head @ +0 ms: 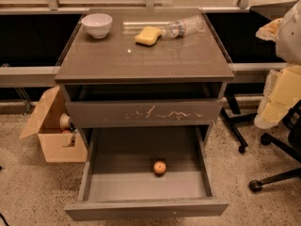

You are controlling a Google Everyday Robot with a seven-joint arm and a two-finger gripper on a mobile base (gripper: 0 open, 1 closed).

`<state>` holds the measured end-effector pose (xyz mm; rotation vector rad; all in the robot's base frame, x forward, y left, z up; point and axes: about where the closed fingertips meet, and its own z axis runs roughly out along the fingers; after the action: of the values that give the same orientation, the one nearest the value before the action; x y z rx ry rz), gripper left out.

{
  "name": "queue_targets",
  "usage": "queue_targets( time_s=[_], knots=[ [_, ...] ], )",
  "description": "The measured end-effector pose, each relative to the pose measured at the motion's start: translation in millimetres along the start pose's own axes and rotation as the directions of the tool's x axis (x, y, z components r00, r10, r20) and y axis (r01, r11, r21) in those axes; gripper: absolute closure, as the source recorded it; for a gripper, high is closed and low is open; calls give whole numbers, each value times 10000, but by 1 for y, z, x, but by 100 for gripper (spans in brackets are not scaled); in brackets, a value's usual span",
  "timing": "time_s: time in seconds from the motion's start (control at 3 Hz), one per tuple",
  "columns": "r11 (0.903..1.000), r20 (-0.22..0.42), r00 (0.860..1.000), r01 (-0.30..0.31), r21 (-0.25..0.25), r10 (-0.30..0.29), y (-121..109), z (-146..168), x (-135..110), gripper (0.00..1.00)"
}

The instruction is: Pick orange from middle drawer and place on counter

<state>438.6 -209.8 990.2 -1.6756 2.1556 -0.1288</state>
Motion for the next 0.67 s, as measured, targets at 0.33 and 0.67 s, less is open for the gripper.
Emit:
queue_targets(
  time_s=[0.33, 0.67],
  knots=[
    [9976, 908, 9953, -269, -639, 326, 11, 46, 17, 0],
    [9811, 3034, 9445, -736, -1792, 1262, 36, 111, 19, 0]
  ],
)
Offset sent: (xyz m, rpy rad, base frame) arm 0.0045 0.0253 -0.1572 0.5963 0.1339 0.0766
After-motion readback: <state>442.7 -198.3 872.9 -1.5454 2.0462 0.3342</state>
